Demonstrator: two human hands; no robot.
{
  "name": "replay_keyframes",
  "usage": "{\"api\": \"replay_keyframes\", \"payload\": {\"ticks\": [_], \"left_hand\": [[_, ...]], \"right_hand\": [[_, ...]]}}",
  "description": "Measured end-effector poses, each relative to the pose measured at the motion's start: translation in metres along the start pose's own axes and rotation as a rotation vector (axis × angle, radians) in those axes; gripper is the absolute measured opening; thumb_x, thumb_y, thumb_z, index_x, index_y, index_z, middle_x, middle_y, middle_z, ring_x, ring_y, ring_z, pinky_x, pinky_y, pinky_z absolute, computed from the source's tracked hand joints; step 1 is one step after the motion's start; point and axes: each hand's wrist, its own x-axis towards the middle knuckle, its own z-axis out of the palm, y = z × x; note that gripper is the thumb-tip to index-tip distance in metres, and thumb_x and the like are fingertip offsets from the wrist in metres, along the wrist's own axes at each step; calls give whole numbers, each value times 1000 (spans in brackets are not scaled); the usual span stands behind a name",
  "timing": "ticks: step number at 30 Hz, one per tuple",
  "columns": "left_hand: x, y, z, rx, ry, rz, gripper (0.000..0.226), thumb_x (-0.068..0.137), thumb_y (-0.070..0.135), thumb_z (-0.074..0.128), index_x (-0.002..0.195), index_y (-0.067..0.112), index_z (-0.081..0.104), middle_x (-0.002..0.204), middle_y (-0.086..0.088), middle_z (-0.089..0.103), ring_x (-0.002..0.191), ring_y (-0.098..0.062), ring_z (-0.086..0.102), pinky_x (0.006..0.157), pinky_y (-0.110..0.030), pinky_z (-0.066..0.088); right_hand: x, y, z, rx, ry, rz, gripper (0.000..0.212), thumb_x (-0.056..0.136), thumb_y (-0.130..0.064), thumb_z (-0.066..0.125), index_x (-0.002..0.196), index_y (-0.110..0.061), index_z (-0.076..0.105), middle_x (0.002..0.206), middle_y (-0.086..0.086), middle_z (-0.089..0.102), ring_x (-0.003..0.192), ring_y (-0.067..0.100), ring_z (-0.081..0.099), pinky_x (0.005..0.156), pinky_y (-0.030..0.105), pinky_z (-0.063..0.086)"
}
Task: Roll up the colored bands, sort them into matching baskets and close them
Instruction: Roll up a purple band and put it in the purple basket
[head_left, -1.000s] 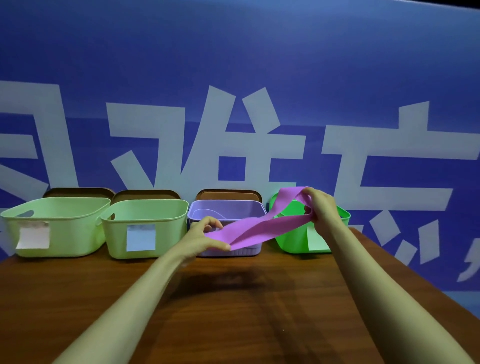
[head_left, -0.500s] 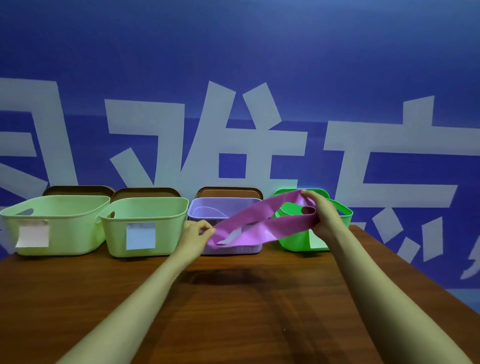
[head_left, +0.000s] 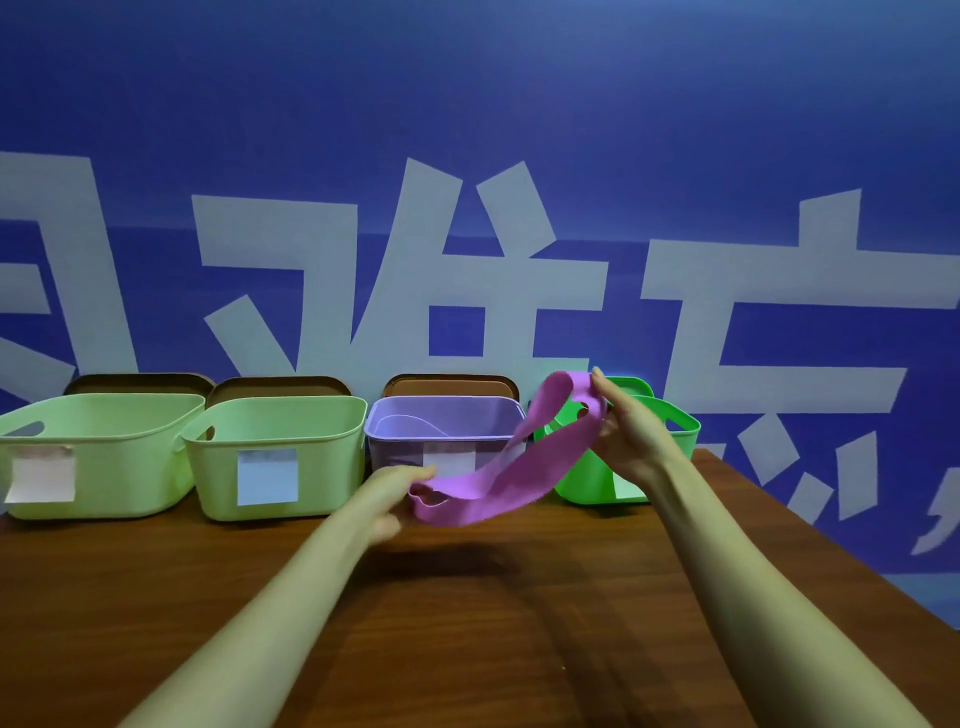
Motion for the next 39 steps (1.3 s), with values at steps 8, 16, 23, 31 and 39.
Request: {"api": "replay_keyframes", "payload": {"ticks": [8,16,23,31,39], "left_hand": [[-4,-12,9,67,-127,-102,30,94,32,55,85,5,65,71,-6,65,45,-14,57,48,-23,47],[-11,-2,-12,-157,-308,-163,36,88,35,58,101,2,63,76,-5,58,45,-9,40,48,-22,41],[-23,0,24,223,-364,172,45,81,0,68,125,7,57,98,-4,62,80,-6,61,65,-17,50],[-11,1,58,608,-485,431,93,69,-2,80,144,22,31,140,5,45,132,-11,40,104,-32,44],[-18,-28,27,283,-587,114,21,66,21,81,75,13,64,71,-2,57,65,-10,56,68,-24,49]], "right_hand": [[-4,-10,18,-92,-219,-93,24,95,0,45,106,-11,63,81,-1,72,65,8,67,55,19,52],[5,-15,7,-366,15,-94,33,88,13,44,109,-1,64,82,3,71,70,11,64,60,18,51],[-2,-15,22,-704,-187,-82,37,87,14,40,81,-11,66,71,0,67,66,7,61,65,16,48],[-3,-35,29,-966,-187,-214,35,85,12,36,70,-11,58,63,1,56,55,6,49,54,16,39],[17,-31,9,-960,331,-410,46,78,13,31,90,-6,71,92,1,65,89,13,56,65,12,41]]}}
